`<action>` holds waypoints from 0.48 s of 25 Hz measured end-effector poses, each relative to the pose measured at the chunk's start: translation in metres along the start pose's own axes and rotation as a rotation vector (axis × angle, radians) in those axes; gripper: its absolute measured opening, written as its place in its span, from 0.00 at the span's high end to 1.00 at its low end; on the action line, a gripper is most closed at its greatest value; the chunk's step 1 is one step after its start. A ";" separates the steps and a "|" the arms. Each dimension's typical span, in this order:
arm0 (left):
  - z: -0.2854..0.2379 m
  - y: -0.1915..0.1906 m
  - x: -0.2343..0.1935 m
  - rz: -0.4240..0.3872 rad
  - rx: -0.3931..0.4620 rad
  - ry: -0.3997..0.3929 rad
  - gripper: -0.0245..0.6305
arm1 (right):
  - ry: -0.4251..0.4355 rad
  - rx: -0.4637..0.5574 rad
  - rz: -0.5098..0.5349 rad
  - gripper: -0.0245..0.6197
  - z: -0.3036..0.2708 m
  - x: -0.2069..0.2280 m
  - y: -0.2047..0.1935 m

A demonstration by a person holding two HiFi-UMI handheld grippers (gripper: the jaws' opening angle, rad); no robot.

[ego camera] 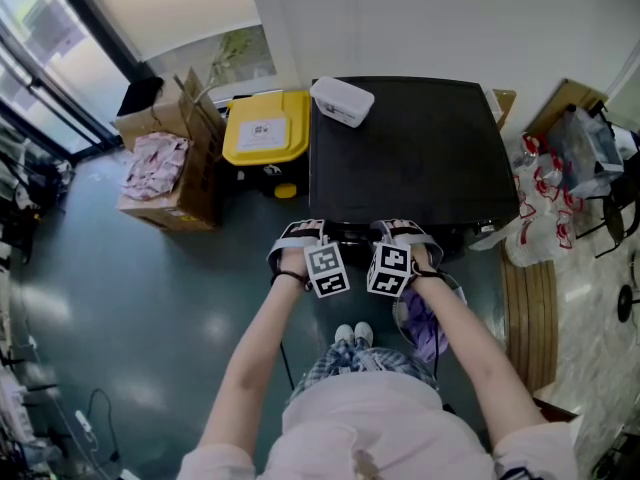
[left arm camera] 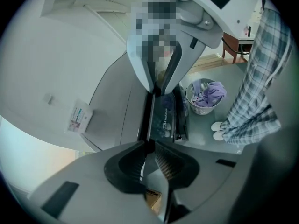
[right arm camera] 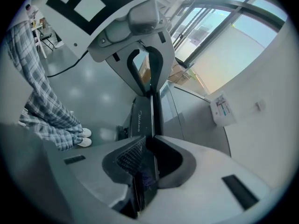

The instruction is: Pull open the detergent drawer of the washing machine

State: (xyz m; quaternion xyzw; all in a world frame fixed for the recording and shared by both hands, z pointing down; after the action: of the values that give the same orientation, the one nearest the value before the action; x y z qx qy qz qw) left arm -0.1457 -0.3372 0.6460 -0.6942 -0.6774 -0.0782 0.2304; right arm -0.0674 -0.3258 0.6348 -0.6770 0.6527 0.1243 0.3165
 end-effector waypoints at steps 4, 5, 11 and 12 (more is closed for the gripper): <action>0.000 -0.001 0.001 -0.011 -0.001 -0.003 0.84 | 0.005 0.002 -0.006 0.85 0.000 -0.001 0.002; 0.000 -0.001 0.001 -0.013 -0.001 -0.004 0.84 | 0.008 0.003 -0.008 0.85 0.000 0.000 0.002; 0.004 -0.002 0.008 -0.011 0.002 -0.009 0.85 | 0.017 0.014 -0.030 0.85 0.005 -0.007 0.002; 0.004 -0.002 0.009 -0.011 -0.001 -0.009 0.85 | 0.018 0.013 -0.034 0.85 0.005 -0.009 0.001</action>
State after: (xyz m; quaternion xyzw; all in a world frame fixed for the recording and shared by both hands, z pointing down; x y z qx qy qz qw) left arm -0.1476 -0.3275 0.6465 -0.6910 -0.6820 -0.0766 0.2268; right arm -0.0683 -0.3159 0.6360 -0.6869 0.6449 0.1085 0.3171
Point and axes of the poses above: the fingertips, and each gripper's own axes: z backward along the fingers, x to its right, y out of its top, the point moved 3 cm from there along z, backward along the fingers, and after that the axes turned 7 degrees about -y, right-handed, at the moved point
